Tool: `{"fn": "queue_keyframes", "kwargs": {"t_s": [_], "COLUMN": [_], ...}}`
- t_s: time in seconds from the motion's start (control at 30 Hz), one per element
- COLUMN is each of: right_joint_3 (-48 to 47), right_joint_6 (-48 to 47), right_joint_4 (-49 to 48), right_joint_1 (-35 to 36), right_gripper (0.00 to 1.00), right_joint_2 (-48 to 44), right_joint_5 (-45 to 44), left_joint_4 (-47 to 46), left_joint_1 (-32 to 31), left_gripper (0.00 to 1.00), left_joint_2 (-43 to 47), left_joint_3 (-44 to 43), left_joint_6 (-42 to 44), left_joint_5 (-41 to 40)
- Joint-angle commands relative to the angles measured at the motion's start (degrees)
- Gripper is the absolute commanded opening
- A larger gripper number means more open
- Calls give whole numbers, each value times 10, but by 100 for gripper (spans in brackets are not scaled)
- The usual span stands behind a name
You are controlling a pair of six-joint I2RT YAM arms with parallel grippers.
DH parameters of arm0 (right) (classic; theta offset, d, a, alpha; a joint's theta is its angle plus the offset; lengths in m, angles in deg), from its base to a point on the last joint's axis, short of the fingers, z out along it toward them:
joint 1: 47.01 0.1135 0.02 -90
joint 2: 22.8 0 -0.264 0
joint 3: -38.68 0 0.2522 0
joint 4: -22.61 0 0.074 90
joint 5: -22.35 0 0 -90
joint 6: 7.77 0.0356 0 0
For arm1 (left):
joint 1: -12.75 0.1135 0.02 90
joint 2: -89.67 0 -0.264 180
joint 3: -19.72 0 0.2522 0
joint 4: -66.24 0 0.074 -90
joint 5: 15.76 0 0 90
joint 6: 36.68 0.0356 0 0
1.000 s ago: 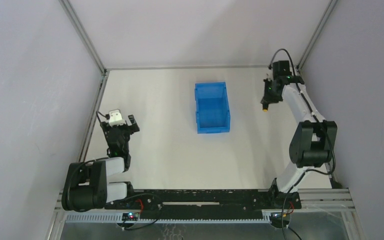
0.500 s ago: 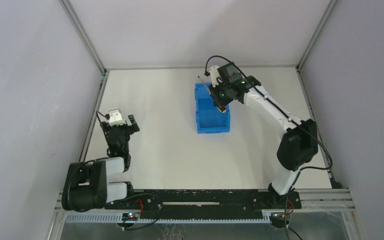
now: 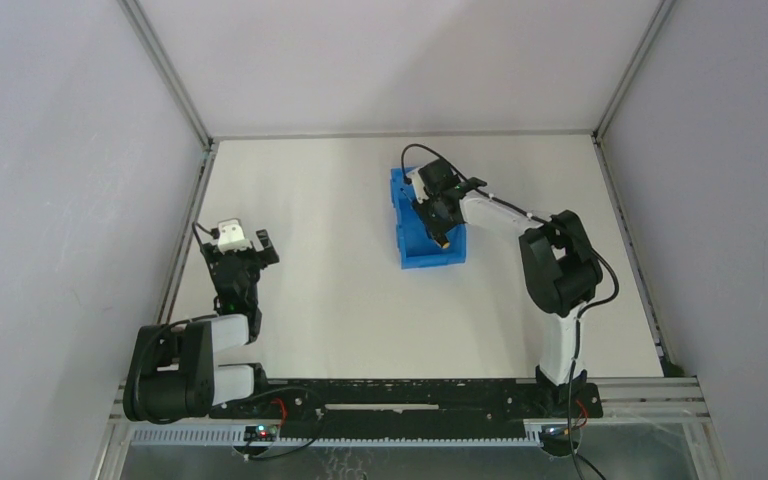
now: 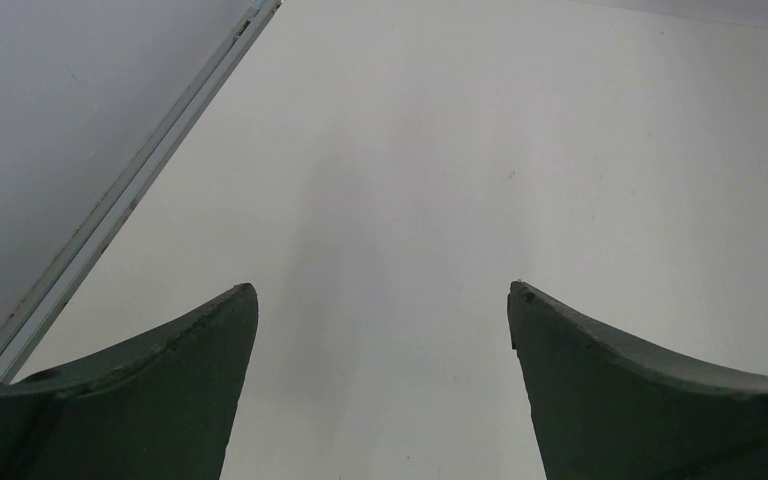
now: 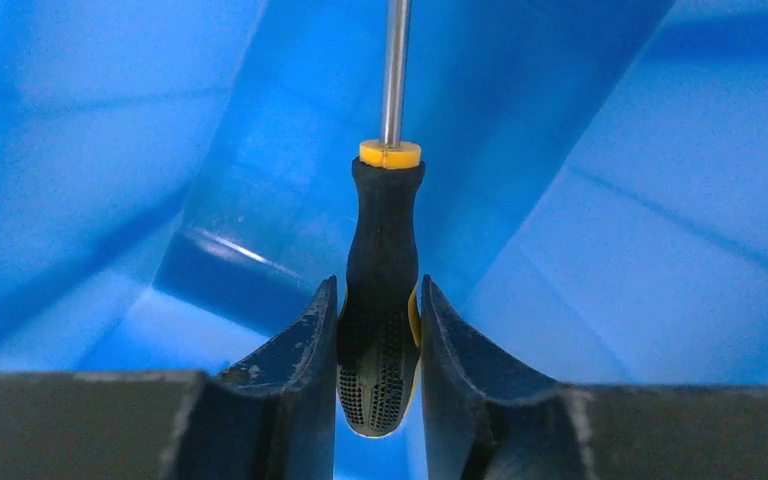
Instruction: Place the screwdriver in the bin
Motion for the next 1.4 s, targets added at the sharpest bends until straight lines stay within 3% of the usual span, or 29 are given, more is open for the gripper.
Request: {"fn": "queue_keyframes", "kwargs": {"t_s": [0.0,0.23,0.43,0.53,0.6,0.83,1.03,1.17,1.37], "right_joint_3": [15,-2,-40,-39,-27,57,126,149,211], "right_joint_6": [25,44,91,121,129,144,139,167,178], "right_joint_4": [-75,-58,-13,10,24,64,28,-13,-75], "right_joint_1": [7,20,33,23,8,-121,-277,-366,-391], "right_gripper": [38,59,72,85,99,100,100,100,100], "right_joint_2": [6,-25,-114,-169,-197,-270,-297,-300,-344], "right_joint_5": [-29,-69,-134,-154,-139,-93,-83,-14,5], "left_joint_4": [-39,-39,-39,-39,-39,-39,-39,-39,-39], "left_joint_1": [-2,-1,-2,-1,-2,-1,-1,-1,-1], "left_gripper": [100,100,100,100,100,100,100,100,100], "left_joint_2": [4,4,5,5,4,5,5,4,4], "left_joint_3": [-17,-17,-17,-17,-17,-17,-16,-17,-17], "left_joint_6": [10,10,10,10,10,10,10,10,10], "left_joint_5": [-4,-4,-4,-4,-4,-4,-4,-4,-4]}}
